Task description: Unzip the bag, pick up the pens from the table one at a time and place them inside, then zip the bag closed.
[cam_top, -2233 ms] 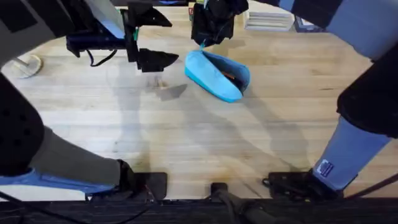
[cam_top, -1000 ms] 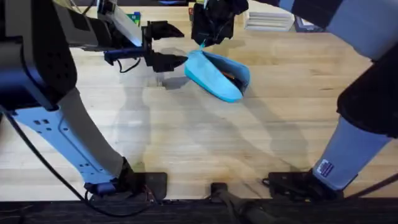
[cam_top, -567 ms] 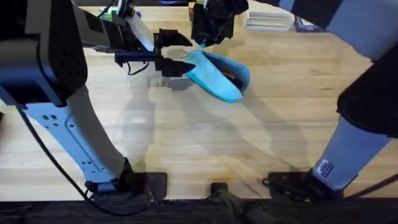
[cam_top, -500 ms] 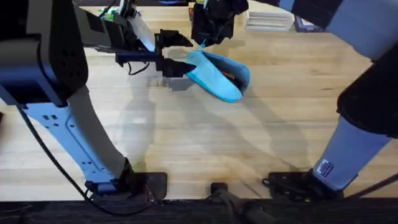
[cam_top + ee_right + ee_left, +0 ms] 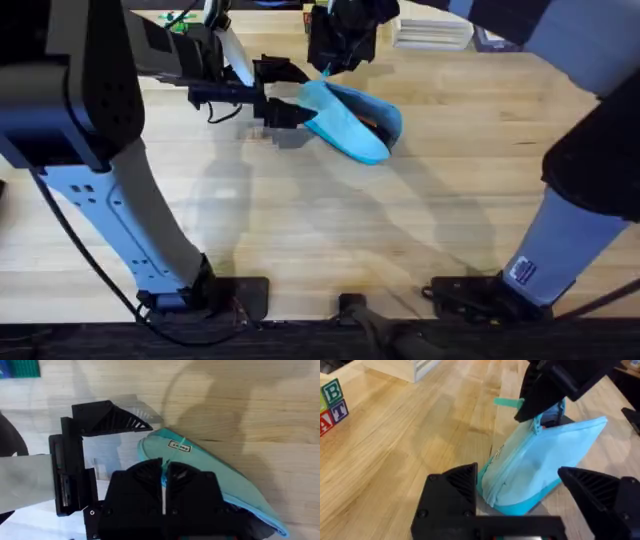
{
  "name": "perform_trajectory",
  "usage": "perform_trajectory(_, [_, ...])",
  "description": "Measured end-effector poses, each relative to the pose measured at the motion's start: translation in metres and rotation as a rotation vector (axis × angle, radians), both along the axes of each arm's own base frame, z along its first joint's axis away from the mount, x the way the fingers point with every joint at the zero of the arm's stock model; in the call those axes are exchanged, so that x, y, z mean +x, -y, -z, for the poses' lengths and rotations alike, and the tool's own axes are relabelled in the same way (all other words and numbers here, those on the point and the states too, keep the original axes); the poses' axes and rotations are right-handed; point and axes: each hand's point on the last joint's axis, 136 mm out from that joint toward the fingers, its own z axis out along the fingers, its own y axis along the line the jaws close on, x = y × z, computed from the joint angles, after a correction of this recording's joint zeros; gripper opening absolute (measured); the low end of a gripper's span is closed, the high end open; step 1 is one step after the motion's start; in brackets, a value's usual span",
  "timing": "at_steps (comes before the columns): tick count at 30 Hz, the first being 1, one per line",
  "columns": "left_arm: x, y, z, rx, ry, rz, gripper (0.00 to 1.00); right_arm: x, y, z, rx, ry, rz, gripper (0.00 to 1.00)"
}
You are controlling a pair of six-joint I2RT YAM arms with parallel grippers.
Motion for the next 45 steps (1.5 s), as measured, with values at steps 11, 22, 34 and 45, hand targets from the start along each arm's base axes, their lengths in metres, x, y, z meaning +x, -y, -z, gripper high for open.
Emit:
perform_trajectory(11, [-0.001,0.0,-0.004,-0.022,0.001,0.004,0.993,0.0,0.0,0.0,-0.001,-0.001,0.0,0.032])
perform_trajectory(22, [0.003,-0.016,-0.011,-0.067,0.004,-0.027,0.993,-0.002,0.001,0.001,-0.006,-0.009,0.0,0.032])
perform_trajectory(34, [-0.001,-0.003,-0.011,-0.067,0.001,0.007,0.993,-0.002,0.002,0.001,-0.007,-0.01,0.0,0.033])
perform_trajectory(45, [-0.003,0.0,-0.011,-0.067,0.0,0.015,0.994,-0.002,0.002,0.001,-0.007,-0.01,0.0,0.032])
